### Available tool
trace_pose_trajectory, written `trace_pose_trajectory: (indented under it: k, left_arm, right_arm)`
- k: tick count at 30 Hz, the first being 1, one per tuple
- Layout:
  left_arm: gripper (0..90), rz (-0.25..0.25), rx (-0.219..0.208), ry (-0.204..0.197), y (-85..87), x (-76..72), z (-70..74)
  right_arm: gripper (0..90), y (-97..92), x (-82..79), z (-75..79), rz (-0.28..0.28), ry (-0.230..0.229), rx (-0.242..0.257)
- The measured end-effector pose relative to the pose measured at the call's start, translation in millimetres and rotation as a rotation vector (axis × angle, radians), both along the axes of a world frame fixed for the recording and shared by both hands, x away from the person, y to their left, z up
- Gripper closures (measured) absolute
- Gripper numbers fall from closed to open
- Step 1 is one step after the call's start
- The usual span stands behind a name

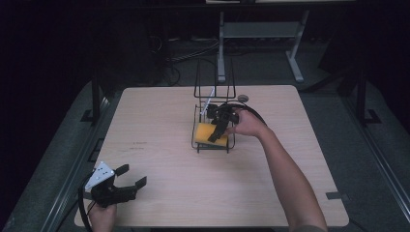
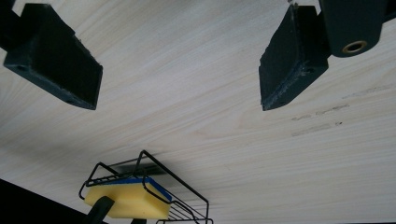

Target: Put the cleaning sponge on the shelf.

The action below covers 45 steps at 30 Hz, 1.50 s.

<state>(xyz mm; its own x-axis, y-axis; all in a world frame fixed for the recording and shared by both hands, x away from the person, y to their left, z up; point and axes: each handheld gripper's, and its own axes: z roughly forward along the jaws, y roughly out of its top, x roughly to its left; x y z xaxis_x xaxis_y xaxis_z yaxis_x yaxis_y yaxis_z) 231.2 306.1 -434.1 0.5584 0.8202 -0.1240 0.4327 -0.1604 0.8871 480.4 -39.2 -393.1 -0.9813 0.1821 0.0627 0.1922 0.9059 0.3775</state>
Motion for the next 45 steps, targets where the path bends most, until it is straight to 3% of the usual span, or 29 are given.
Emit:
trace_pose_trajectory:
  k: [18, 23, 27, 33, 37, 45]
  left_arm:
    - [12.8, 0.002, -0.004, 0.006, -1.2, 0.7, -0.7]
    - [12.8, 0.004, -0.005, 0.005, -1.2, 0.5, -0.4]
    - [12.8, 0.0, -0.005, 0.005, -1.6, 1.1, -0.7]
    - [12.8, -0.008, 0.002, 0.007, -2.2, 1.3, -0.8]
    - [12.8, -0.007, -0.004, 0.001, -1.8, 0.4, 0.2]
    - [12.8, -0.01, 0.003, 0.003, -3.1, 0.3, -0.2]
  right_arm:
    - [17.0, -0.9, -9.1, 14.2, 0.027, -0.021, 0.019]
    - [17.0, 1.2, -13.0, 14.1, 0.033, -0.015, 0.023]
    - [17.1, 0.1, -15.9, 10.4, 0.024, 0.017, 0.041]
    - [17.1, 0.9, -22.5, 12.6, 0.031, -0.001, 0.024]
    - [17.2, 1.4, -25.7, 14.9, 0.037, -0.013, 0.044]
    - [17.2, -2.2, -30.7, 11.7, 0.024, 0.008, 0.059]
